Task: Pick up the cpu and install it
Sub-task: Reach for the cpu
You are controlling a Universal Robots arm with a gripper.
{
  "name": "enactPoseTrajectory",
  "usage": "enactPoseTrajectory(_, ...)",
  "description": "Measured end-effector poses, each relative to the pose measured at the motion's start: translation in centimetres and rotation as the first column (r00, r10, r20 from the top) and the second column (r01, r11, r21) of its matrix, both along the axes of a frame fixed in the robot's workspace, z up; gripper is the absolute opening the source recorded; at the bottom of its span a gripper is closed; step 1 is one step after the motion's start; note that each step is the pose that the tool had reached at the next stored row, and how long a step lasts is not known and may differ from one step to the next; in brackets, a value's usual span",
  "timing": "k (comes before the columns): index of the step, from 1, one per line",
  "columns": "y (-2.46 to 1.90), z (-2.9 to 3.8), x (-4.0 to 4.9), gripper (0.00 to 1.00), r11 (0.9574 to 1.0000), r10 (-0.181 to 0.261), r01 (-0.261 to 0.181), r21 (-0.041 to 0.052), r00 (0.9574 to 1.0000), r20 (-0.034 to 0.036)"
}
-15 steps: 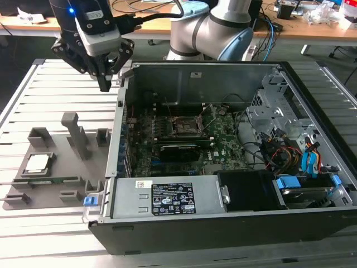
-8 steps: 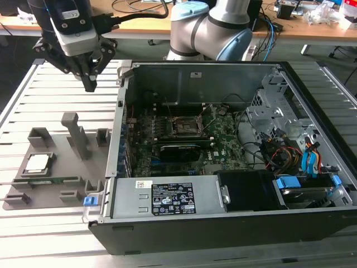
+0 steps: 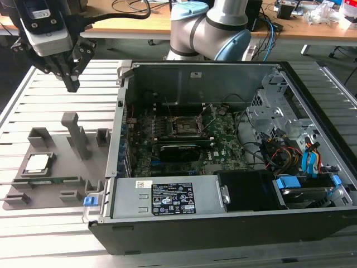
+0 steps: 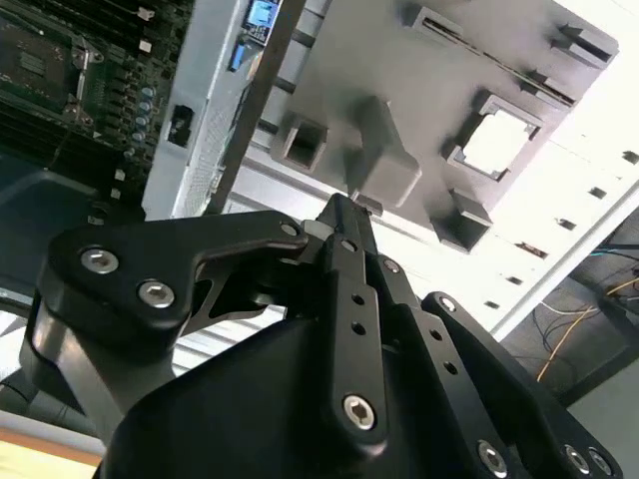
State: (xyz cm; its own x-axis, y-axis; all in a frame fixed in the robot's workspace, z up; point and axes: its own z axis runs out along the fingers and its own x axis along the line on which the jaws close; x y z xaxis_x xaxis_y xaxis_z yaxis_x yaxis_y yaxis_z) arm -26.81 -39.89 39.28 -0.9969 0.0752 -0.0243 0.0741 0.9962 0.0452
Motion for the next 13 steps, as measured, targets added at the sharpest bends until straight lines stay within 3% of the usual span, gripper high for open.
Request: enactPoseTrajectory(13,0.0,-0.02,-4.81,0.11,1.0,0.0,0.0,-0.0001,1.0,-0.0001)
